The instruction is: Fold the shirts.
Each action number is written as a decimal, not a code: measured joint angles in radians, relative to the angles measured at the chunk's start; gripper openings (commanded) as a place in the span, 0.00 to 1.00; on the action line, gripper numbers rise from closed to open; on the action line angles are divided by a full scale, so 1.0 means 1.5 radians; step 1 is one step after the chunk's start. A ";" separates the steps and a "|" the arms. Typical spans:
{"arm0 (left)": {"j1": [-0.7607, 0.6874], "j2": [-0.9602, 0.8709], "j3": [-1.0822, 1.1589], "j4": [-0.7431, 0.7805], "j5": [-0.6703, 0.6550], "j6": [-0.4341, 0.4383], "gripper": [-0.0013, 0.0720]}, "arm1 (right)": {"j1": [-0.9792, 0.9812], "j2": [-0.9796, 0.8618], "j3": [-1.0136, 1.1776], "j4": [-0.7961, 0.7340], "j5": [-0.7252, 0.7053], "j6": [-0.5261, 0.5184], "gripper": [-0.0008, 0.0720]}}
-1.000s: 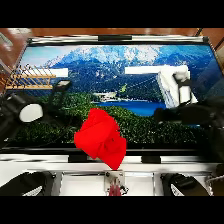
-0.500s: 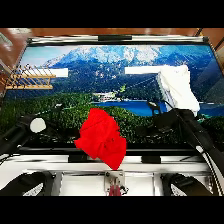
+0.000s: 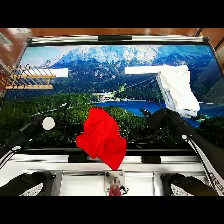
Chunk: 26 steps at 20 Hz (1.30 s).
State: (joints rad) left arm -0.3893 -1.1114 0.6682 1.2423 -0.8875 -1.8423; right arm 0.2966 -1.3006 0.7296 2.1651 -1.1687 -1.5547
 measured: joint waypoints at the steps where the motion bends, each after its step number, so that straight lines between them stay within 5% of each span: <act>1: 0.000 -0.002 0.000 -0.001 0.004 0.005 0.06 | 0.008 -0.009 0.000 0.005 0.008 -0.001 0.80; 7: 0.000 -0.002 0.006 -0.003 0.012 0.021 0.06 | 0.105 -0.047 0.002 0.033 0.089 0.003 0.79; 8: 0.000 -0.002 0.012 -0.003 0.012 0.022 0.06 | 0.117 -0.052 0.002 0.038 0.103 0.008 0.63; 9: 0.000 -0.002 0.020 -0.003 0.012 0.022 0.06 | 0.127 -0.058 0.001 0.036 0.118 0.012 0.28; 10: 0.000 -0.002 0.030 -0.003 0.013 0.023 0.06 | 0.132 -0.062 0.000 0.027 0.132 0.017 0.11; 15: 0.000 0.008 0.126 -0.003 0.010 0.066 0.06 | 0.143 -0.022 0.021 -0.017 0.165 0.012 0.11; 26: -0.006 0.135 0.593 0.027 0.082 0.124 0.06 | 0.148 0.360 0.334 -0.225 0.218 0.027 0.11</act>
State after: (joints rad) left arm -0.3977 -0.9089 1.5578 1.2823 -0.7643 -1.6558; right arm 0.5186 -0.7601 1.2304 1.8275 -0.8410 -1.5135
